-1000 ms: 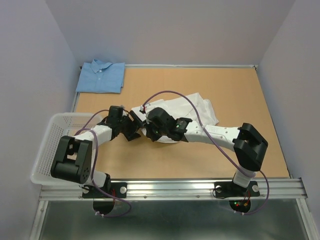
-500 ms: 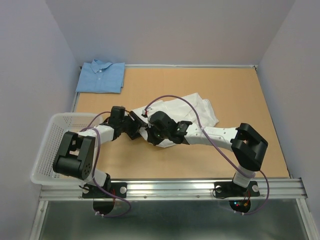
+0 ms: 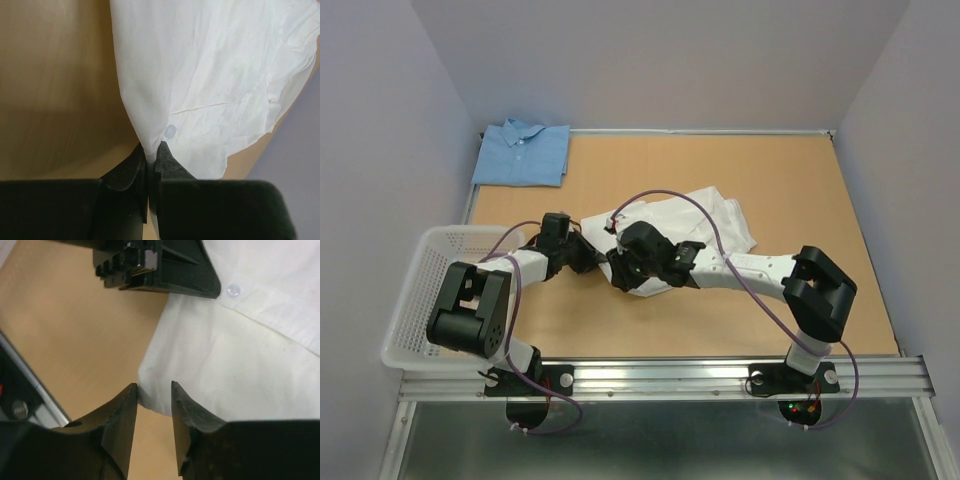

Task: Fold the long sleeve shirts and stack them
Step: Fold the shirt

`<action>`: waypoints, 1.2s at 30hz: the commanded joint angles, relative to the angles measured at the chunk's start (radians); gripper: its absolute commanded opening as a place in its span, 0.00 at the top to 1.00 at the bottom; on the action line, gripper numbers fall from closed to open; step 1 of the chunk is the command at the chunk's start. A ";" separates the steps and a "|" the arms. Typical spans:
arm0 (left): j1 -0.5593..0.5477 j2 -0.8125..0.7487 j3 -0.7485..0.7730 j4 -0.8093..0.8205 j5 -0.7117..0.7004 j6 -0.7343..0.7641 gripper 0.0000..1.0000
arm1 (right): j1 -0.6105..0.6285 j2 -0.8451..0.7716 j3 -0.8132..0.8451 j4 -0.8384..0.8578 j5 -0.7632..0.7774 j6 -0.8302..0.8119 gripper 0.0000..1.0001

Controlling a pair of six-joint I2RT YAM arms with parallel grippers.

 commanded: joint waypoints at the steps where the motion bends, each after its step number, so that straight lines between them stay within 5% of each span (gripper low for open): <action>1: 0.005 -0.021 0.050 -0.081 -0.045 0.119 0.97 | -0.055 -0.082 -0.020 0.032 -0.021 0.028 0.53; 6: 0.005 -0.047 0.153 -0.223 -0.077 0.256 0.98 | -0.259 -0.144 -0.033 0.007 -0.093 0.067 0.45; 11: 0.003 -0.077 0.237 -0.372 -0.115 0.380 0.98 | -0.422 -0.116 -0.035 0.006 -0.196 0.153 0.56; 18: 0.003 -0.084 0.315 -0.484 -0.135 0.458 0.98 | -0.470 0.000 -0.018 0.052 -0.217 0.290 0.78; 28: 0.003 -0.077 0.377 -0.544 -0.134 0.478 0.98 | -0.470 0.161 0.026 0.152 -0.340 0.357 0.81; 36: 0.003 -0.081 0.423 -0.573 -0.143 0.487 0.98 | -0.466 0.092 -0.058 0.198 -0.342 0.370 0.82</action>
